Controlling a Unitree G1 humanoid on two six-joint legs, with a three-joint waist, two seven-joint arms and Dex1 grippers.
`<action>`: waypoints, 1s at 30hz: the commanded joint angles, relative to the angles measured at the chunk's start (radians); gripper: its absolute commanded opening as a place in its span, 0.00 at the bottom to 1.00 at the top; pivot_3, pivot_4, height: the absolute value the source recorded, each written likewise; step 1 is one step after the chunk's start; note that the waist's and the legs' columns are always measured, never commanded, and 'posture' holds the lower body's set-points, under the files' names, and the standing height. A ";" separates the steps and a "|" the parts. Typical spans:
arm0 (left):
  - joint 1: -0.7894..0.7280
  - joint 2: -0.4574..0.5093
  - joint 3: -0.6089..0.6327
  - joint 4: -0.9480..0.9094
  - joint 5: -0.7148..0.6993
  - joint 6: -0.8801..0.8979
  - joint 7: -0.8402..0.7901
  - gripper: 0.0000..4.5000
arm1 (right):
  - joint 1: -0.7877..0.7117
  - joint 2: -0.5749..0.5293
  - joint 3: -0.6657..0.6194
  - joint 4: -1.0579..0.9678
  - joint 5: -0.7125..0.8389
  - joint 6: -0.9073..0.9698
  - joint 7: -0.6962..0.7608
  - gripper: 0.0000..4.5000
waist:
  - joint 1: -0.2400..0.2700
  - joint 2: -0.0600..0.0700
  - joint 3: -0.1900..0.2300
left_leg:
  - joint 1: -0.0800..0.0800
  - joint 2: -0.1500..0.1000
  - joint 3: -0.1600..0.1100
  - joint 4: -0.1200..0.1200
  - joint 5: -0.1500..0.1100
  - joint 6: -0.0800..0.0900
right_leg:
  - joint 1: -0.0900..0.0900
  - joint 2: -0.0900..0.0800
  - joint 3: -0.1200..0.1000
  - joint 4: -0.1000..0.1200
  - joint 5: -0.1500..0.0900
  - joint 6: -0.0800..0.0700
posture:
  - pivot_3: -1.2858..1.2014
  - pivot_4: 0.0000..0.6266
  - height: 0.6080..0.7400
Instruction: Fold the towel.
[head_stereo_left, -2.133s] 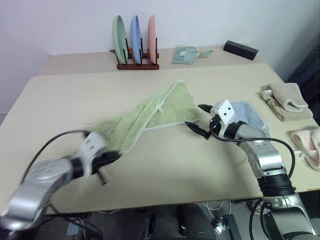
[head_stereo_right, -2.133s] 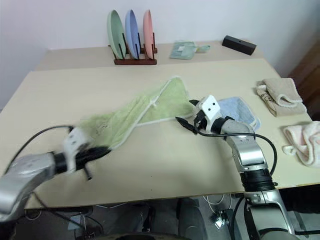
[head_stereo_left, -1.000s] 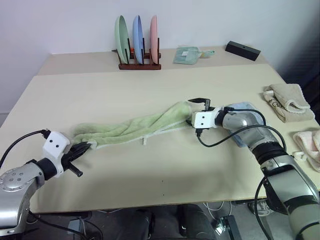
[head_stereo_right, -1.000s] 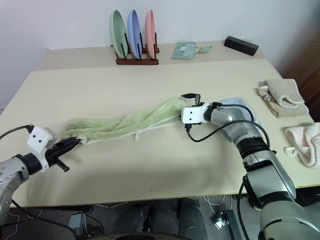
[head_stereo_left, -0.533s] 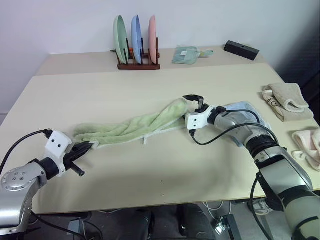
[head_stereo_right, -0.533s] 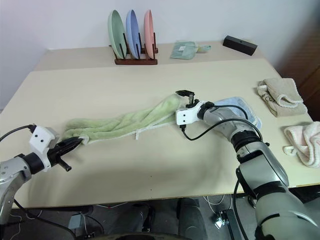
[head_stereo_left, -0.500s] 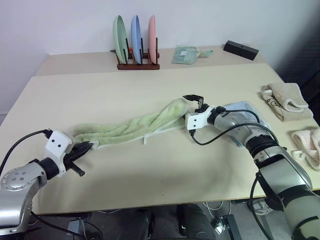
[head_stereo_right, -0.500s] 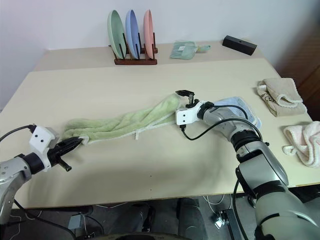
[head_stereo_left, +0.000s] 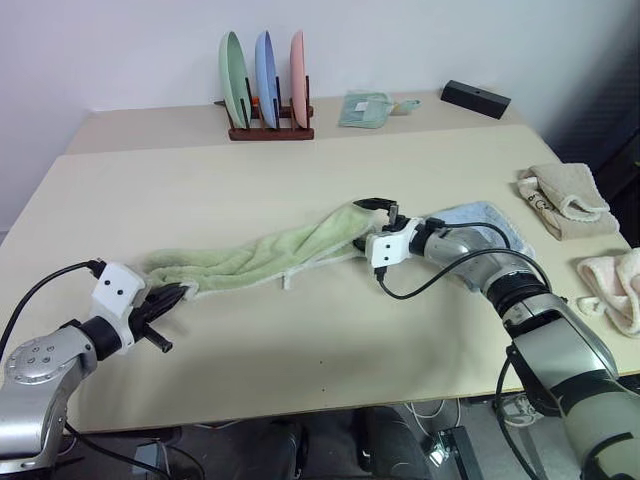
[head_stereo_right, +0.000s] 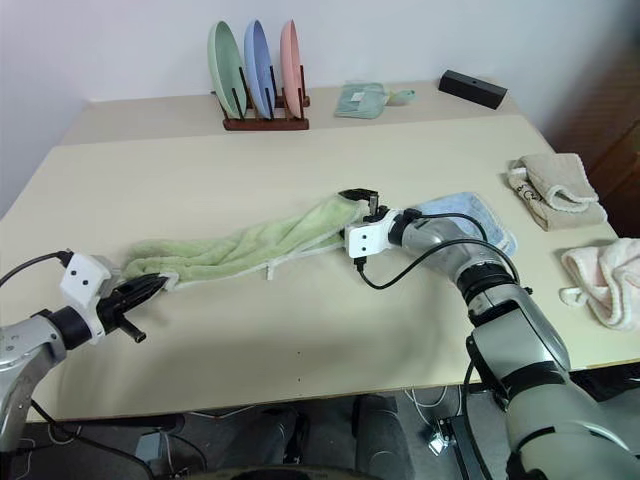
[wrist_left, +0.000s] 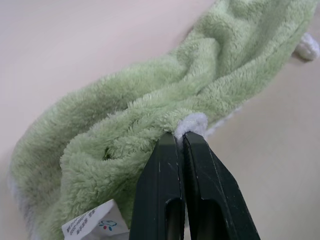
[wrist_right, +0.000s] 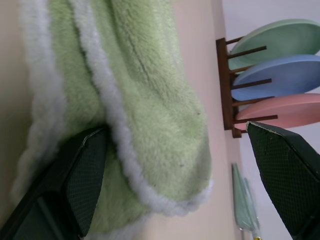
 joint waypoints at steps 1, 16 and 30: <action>-0.016 0.003 -0.005 -0.025 -0.008 -0.002 0.004 0.01 | -0.059 0.017 0.007 0.022 -0.044 0.064 -0.086 1.00 | 0.001 0.000 0.000 | 0.000 0.000 0.000 0.000 0.000 0.000 | 0.000 0.000 0.000 0.000 0.000 0.000 | 0.52 0.24 1.00; 0.014 0.003 0.013 -0.050 -0.015 -0.001 0.016 0.00 | -0.068 -0.007 0.024 0.053 -0.065 0.014 -0.156 0.02 | 0.000 0.000 0.000 | -0.001 0.000 0.001 0.000 0.000 0.000 | -0.002 0.000 0.001 0.000 0.000 0.000 | 0.52 0.24 1.00; -0.279 0.033 0.039 0.131 0.073 -0.097 0.155 0.00 | -0.051 -0.214 -0.140 -0.145 0.088 0.085 0.003 0.02 | 0.009 0.000 0.000 | -0.001 0.000 0.001 0.001 0.000 -0.001 | -0.001 0.000 0.001 0.000 0.001 -0.001 | 0.52 0.24 1.00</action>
